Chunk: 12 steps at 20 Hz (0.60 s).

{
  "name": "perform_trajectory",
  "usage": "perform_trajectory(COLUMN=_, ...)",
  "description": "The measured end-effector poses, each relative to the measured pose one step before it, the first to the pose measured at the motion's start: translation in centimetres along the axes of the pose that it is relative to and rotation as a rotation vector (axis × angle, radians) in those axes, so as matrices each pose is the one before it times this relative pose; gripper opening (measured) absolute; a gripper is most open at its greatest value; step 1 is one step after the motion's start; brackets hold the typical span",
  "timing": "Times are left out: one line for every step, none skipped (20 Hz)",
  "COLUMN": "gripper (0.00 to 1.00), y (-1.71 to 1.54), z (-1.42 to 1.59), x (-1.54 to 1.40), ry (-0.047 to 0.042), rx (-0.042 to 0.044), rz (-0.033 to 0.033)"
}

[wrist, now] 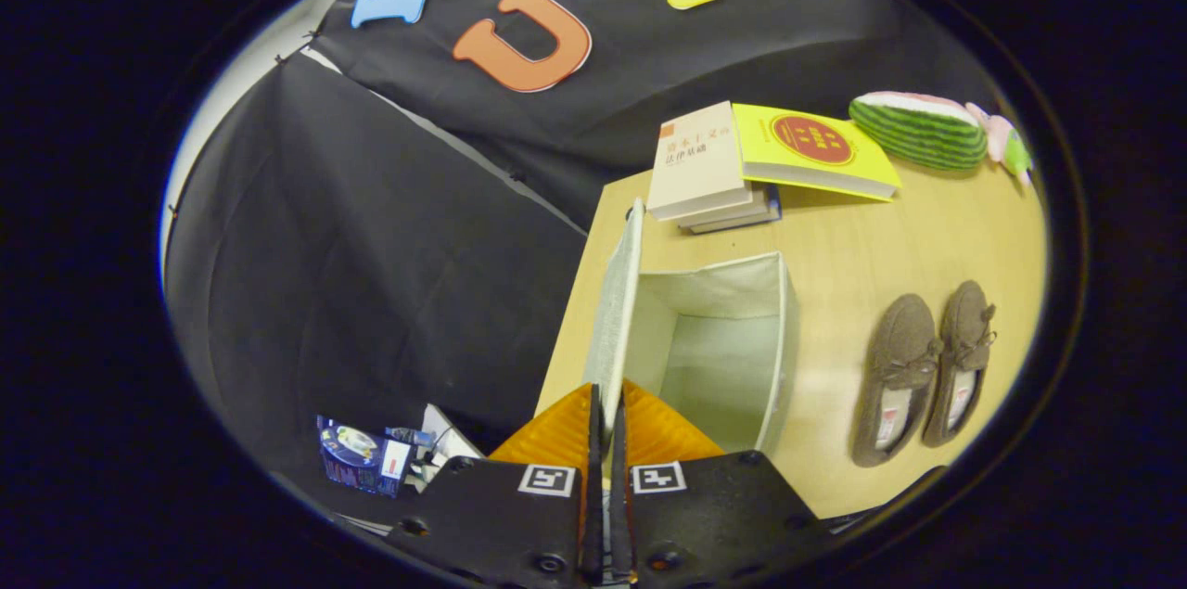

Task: Open the storage box then place both shoes into the box .Put the left shoe in first, then the right shoe, with the right side of both shoes facing outward in a uniform manner.

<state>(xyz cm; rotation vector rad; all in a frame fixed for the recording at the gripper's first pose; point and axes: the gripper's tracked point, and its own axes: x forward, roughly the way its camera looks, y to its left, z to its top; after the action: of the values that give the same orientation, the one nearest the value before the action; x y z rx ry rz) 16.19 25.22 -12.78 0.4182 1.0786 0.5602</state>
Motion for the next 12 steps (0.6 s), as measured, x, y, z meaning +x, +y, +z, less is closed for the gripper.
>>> perform_trajectory(gripper=0.09, y=0.996, z=0.038, x=0.175, ry=-0.00494, rx=-0.01098, rz=-0.00877)
perform_trajectory(gripper=0.09, y=1.048, z=-0.089, x=0.042, ry=-0.00355, rx=-0.01326, rz=-0.00887)
perform_trajectory(gripper=0.09, y=0.959, z=-0.045, x=0.065, ry=-0.00747, rx=-0.01079, rz=-0.01099)
perform_trajectory(gripper=0.09, y=0.906, z=-0.009, x=0.079, ry=-0.00683, rx=-0.01174, rz=-0.01231)
perform_trajectory(gripper=0.09, y=0.77, z=-0.068, x=0.116, ry=-0.00472, rx=-0.01311, rz=-0.01884)
perform_trajectory(gripper=0.09, y=0.675, z=-0.012, x=0.012, ry=-0.00621, rx=-0.01448, rz=-0.02653)
perform_trajectory(gripper=0.09, y=0.721, z=0.009, x=-0.053, ry=-0.00582, rx=-0.01764, rz=-0.02495)
perform_trajectory(gripper=0.09, y=0.96, z=-0.078, x=0.049, ry=-0.00359, rx=-0.01631, rz=-0.01924)
perform_trajectory(gripper=0.09, y=0.914, z=0.103, x=0.166, ry=-0.00513, rx=-0.01749, rz=-0.01567)
perform_trajectory(gripper=0.1, y=0.982, z=0.037, x=0.338, ry=-0.00685, rx=-0.01454, rz=-0.01109)
perform_trajectory(gripper=0.13, y=0.838, z=-0.174, x=0.48, ry=0.0026, rx=-0.01171, rz=-0.01844)
perform_trajectory(gripper=0.13, y=0.779, z=-0.693, x=0.378, ry=0.01811, rx=-0.00676, rz=-0.01491)
